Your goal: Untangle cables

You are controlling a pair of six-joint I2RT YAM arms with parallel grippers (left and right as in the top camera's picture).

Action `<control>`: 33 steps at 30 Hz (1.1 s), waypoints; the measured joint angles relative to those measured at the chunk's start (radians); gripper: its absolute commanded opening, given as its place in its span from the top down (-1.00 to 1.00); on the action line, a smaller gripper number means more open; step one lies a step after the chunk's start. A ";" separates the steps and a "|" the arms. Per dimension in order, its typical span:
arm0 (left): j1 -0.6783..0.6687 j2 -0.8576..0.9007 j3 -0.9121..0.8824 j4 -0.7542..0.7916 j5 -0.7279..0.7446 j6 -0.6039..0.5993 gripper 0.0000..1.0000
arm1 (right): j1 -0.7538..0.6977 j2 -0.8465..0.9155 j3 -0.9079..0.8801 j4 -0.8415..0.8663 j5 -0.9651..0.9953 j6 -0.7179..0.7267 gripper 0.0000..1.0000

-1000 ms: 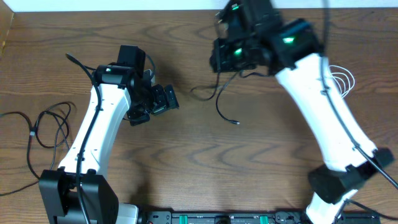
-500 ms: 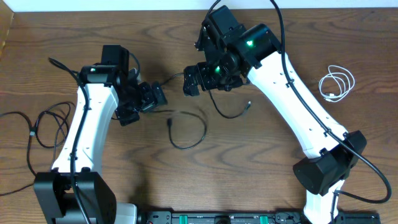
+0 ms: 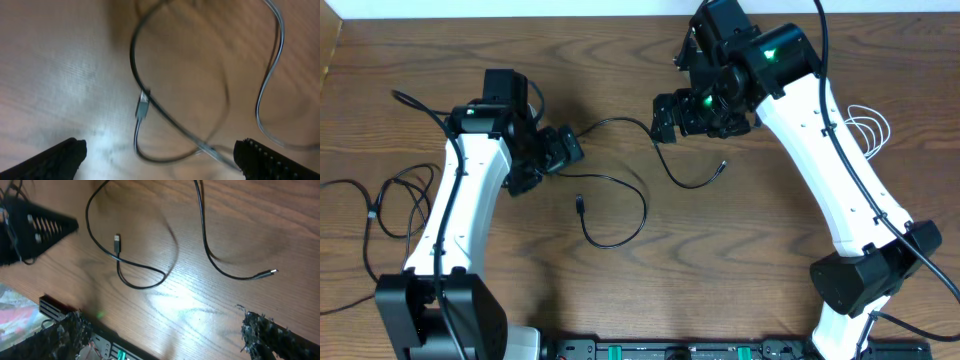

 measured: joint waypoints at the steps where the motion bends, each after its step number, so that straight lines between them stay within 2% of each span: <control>1: 0.000 0.007 0.000 0.013 -0.006 -0.012 -0.99 | 0.002 0.000 0.000 -0.002 0.000 0.000 -0.98; 9: 0.001 0.147 0.000 0.120 -0.027 -0.118 -0.98 | 0.028 0.000 0.000 0.001 0.001 0.000 -0.99; 12: 0.002 0.188 0.000 0.153 -0.027 -0.143 -0.80 | 0.044 0.000 0.000 0.000 0.004 0.000 -0.98; 15: 0.002 0.196 -0.002 0.174 -0.029 -0.152 -0.76 | 0.058 0.000 0.000 -0.001 0.018 0.000 -0.99; 17: 0.002 0.196 -0.002 0.180 -0.032 -0.162 -0.62 | 0.064 0.000 0.000 0.000 0.028 0.000 -0.99; 26: 0.002 0.201 -0.002 0.177 -0.057 -0.169 -0.62 | 0.074 0.000 0.000 0.012 0.045 0.000 -0.98; 33: 0.002 0.268 -0.004 0.174 -0.057 -0.172 -0.61 | 0.074 0.000 0.000 0.017 0.048 0.000 -0.98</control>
